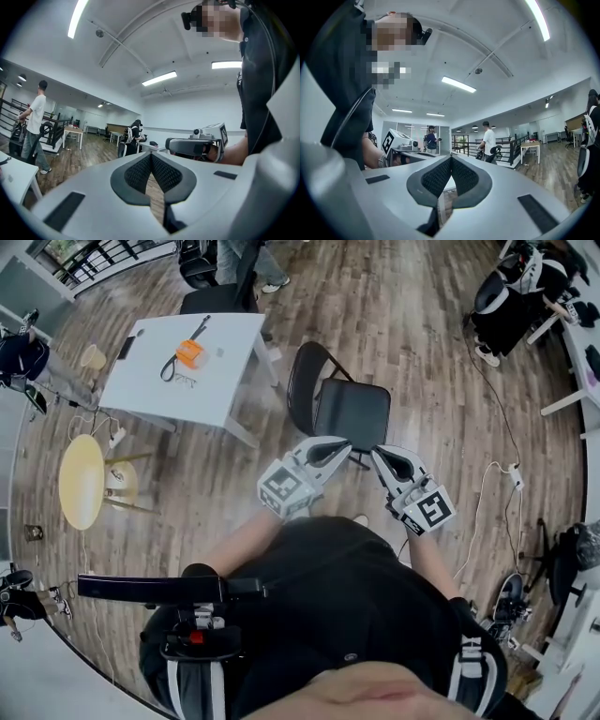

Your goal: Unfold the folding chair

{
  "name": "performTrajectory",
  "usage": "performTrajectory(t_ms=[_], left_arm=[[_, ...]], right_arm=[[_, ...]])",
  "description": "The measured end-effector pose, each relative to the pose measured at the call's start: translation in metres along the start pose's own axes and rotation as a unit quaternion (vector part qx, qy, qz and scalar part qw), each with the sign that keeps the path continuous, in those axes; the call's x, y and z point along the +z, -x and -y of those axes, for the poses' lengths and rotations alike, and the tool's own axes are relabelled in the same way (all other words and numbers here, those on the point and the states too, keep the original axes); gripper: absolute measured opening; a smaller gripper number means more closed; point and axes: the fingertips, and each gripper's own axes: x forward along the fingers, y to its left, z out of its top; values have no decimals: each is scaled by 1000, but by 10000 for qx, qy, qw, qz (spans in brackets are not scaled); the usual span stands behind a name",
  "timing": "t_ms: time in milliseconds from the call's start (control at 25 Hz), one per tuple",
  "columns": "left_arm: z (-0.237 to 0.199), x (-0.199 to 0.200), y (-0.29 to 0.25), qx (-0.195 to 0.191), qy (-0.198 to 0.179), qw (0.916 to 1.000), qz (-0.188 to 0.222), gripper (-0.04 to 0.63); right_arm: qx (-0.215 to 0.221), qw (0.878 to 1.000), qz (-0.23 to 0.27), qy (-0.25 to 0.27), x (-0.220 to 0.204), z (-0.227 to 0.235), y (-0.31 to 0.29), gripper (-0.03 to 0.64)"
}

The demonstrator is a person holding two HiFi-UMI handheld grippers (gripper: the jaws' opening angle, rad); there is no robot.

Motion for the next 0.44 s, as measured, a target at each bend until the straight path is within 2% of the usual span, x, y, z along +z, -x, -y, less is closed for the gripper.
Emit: performTrajectory(t_ms=[440], left_arm=[[-12,7,2,71,-13,10000,33,5]], right_arm=[[-39,10000,-57,48,-1,6,-11,8]])
